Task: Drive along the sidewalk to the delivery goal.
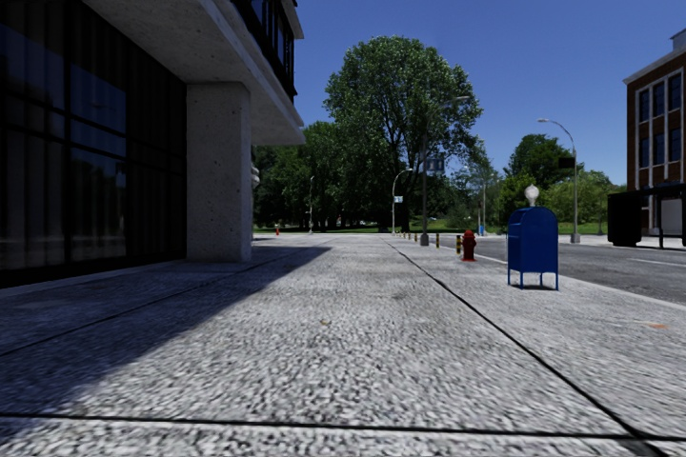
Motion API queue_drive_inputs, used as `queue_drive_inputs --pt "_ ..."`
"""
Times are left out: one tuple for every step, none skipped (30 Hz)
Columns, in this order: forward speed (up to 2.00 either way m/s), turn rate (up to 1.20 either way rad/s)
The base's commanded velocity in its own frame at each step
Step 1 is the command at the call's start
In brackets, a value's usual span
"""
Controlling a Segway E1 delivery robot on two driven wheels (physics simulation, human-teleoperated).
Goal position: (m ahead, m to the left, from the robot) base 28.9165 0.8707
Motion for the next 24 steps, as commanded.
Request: queue_drive_inputs --pt "1.99 0.0" --pt "1.99 0.0" --pt "1.99 0.0" --pt "1.99 0.0" --pt "1.99 0.0" --pt "1.99 0.0" --pt "1.99 0.0" --pt "1.99 0.0" --pt "1.99 0.0" --pt "1.99 0.0" --pt "1.99 0.0" --pt "1.99 0.0" --pt "1.99 0.0" --pt "1.99 0.0" --pt "1.99 0.0" --pt "1.99 0.0" --pt "1.99 0.0" --pt "1.99 0.0" --pt "1.99 0.0" --pt "1.99 0.0" --pt "1.99 0.0" --pt "1.99 0.0" --pt "1.99 0.0" --pt "1.99 0.0"
